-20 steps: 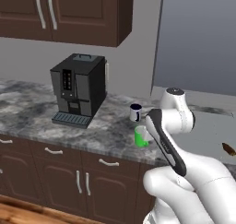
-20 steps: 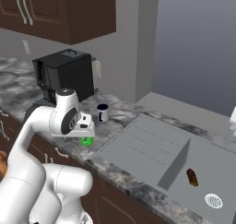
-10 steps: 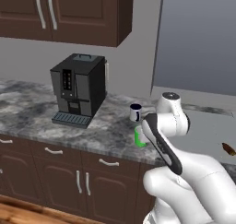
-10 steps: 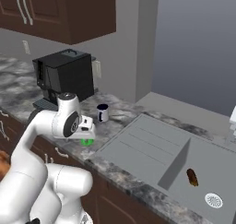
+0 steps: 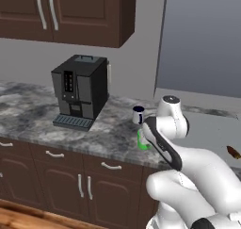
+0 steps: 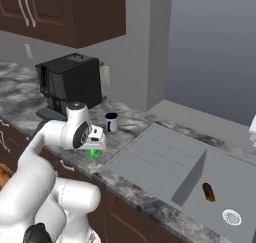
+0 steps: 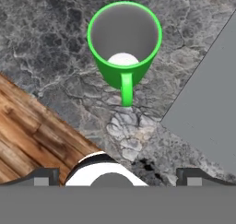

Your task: Clear the mugs and bowl far away from the sink.

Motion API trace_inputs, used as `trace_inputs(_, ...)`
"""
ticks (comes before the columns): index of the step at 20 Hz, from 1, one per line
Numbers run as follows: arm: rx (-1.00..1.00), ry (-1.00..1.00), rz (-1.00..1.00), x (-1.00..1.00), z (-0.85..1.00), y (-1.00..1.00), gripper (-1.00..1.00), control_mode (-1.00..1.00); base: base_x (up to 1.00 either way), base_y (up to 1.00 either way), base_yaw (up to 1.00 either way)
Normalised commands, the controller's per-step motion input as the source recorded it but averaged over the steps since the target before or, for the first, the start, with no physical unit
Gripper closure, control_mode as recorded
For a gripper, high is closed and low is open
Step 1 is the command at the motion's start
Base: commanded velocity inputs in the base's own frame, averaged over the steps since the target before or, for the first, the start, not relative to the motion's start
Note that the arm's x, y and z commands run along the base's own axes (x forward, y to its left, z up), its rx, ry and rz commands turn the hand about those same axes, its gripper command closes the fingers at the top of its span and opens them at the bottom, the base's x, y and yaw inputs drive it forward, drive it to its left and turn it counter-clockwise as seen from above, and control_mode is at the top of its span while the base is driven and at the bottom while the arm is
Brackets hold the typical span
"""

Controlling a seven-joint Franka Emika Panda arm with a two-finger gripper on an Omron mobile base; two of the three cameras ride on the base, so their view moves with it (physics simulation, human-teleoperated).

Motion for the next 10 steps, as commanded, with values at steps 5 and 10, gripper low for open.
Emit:
trace_inputs(5, 0.0, 0.0, -0.01, 0.23, -0.32, 0.0, -1.0, -1.0, 0.0, 0.0, 0.0)
trace_inputs(10, 0.0, 0.0, 0.0, 0.22, -0.28, 0.0, -1.0, -1.0, 0.0, 0.0, 0.0)
